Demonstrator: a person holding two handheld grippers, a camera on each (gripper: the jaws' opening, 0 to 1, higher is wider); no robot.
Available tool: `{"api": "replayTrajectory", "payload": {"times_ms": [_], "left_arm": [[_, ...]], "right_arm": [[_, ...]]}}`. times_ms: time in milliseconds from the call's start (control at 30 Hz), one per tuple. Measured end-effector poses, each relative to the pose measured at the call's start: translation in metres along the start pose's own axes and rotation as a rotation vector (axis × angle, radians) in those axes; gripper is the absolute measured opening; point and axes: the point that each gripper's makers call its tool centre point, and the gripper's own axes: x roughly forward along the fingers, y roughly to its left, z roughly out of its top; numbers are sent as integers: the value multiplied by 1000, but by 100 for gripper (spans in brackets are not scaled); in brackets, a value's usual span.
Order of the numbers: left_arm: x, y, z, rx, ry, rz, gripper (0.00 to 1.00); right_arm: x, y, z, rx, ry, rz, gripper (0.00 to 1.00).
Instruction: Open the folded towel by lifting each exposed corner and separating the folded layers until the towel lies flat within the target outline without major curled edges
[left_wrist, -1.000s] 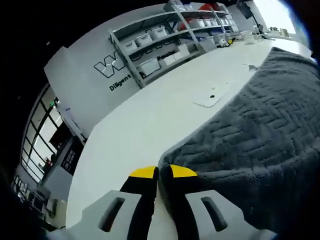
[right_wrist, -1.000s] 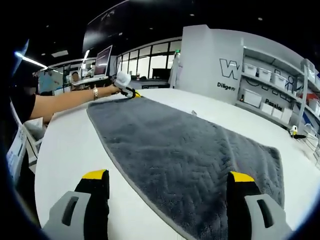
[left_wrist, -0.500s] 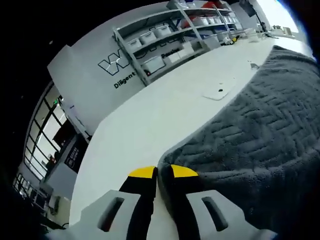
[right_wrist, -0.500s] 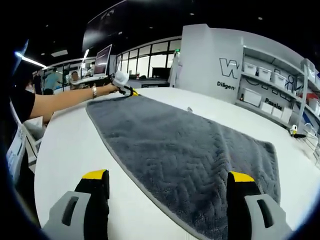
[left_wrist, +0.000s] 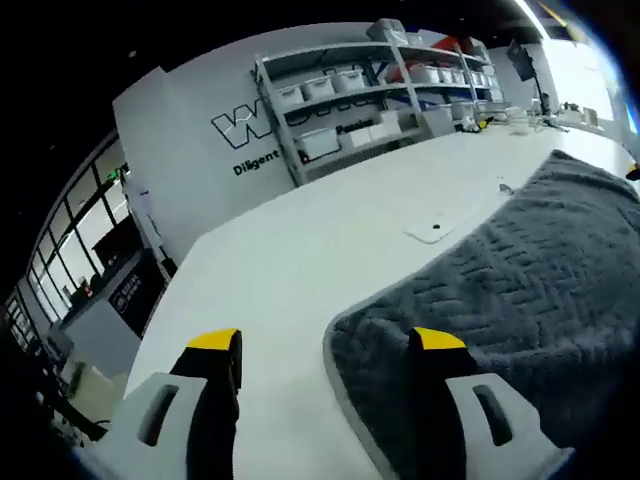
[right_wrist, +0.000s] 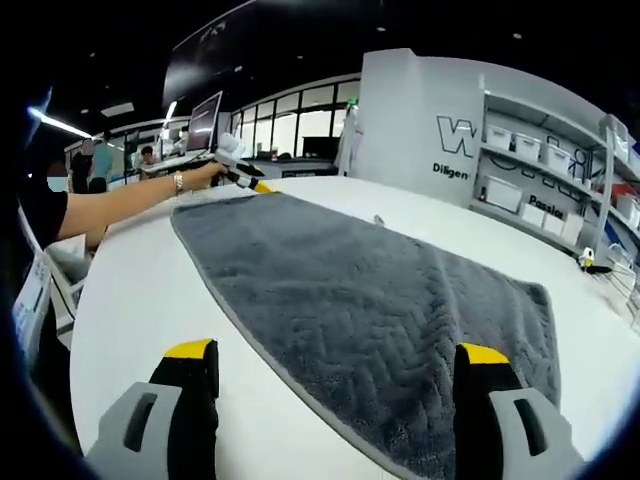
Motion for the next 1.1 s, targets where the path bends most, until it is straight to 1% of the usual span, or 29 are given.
{"api": "replayTrajectory", "payload": {"times_ms": [33,67,100,133,167,200,300,333,367,400,467,533,600,633,700,733,800,833,867,900,1000,1100], "left_arm": [[-3,-4,2,-11,-13,-16,77],[-9,-11,6,-36,-37,-52,81],[-13,-15,7,-56,-42,-81,84],[-16,-18,7,-67,-47,-93,88],[-19,-20,9,-74,-61,-103,89],[-26,-26,12,-94,-88,-127,90],[-41,-39,14,-141,-116,-186,95],[-46,-45,13,-157,-114,-207,97],[-54,-52,12,-191,-113,-230,97],[-59,-57,11,-200,-117,-245,98],[-72,-69,10,-198,-127,-276,99],[-83,-77,10,-194,-146,-292,99],[-97,-89,8,-183,-156,-320,99],[-104,-96,8,-184,-164,-336,99],[-118,-111,4,-190,-156,-388,99],[-126,-117,3,-194,-163,-403,99],[-139,-129,-1,-188,-165,-417,99],[-147,-135,-4,-171,-164,-420,99],[-153,-138,-7,-169,-161,-411,99],[-155,-138,-8,-172,-161,-405,99],[-177,-150,-14,-219,-169,-427,99],[-190,-160,-19,-218,-175,-424,99]], "right_arm": [[0,0,0,-1,1,0,99],[0,0,-1,-1,3,0,99],[0,0,-1,0,5,1,99],[0,0,-1,1,5,1,99],[0,0,-2,1,5,1,99],[0,0,-2,3,5,1,99],[-1,-2,-2,11,3,-4,99],[-1,-2,-2,11,4,-4,99],[-1,-2,-2,8,4,-3,99],[-1,-2,-2,6,2,-1,99],[-1,-2,-1,9,0,5,99],[0,-1,-1,10,-1,9,99],[0,-3,-2,15,3,8,99],[0,-3,-2,17,6,6,99],[0,-5,-3,22,6,3,99],[0,-6,-3,24,5,2,99],[0,-7,-3,28,4,-1,99],[0,-7,-3,29,4,-2,99],[0,-7,-3,30,4,-2,99],[0,-7,-3,31,5,-3,99],[1,-7,-5,29,12,-2,99],[1,-7,-5,30,13,-2,99]]}}
